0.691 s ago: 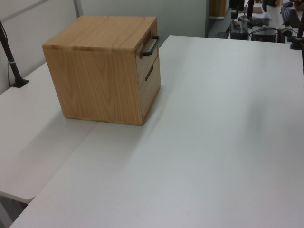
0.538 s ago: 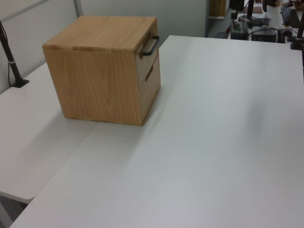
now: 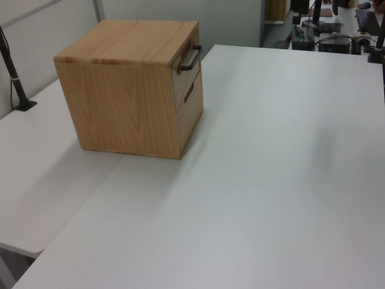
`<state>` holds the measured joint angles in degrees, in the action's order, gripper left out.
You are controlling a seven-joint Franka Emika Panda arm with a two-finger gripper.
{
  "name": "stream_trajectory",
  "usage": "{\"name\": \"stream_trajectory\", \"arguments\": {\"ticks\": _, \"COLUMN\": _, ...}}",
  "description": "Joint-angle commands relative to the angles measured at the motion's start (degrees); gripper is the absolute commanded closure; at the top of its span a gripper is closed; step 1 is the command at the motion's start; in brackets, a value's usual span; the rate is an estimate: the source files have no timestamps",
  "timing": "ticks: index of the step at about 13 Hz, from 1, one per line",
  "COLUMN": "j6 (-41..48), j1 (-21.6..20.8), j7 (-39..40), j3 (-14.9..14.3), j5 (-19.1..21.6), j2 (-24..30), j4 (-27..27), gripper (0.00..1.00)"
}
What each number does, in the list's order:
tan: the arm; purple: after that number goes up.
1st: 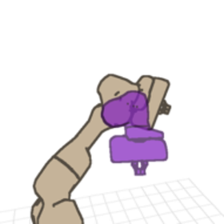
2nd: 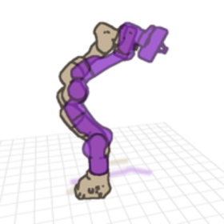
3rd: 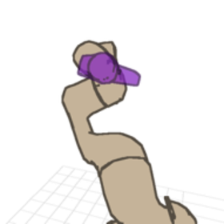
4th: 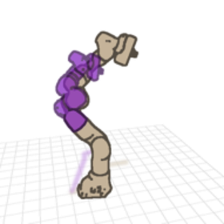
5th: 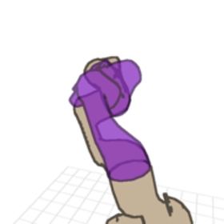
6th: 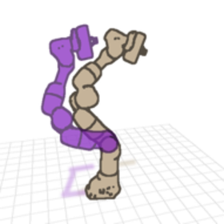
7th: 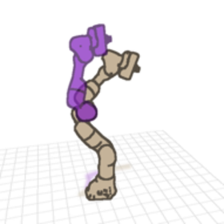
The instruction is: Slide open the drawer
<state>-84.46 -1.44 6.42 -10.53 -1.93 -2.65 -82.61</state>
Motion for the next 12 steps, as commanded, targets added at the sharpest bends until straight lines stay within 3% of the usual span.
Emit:
{"name": "stream_trajectory", "arguments": {"ticks": 1, "j6": 1.49, "j1": -0.41, "j7": 1.05, "j3": -0.64, "j5": 0.52, "j2": 0.45, "j4": 0.34, "gripper": 0.00}}
{"name": "stream_trajectory", "arguments": {"ticks": 12, "j6": 1.32, "j1": -0.41, "j7": 0.44, "j3": -0.55, "j5": -0.27, "j2": 0.36, "j4": -0.19, "gripper": 0.00}}
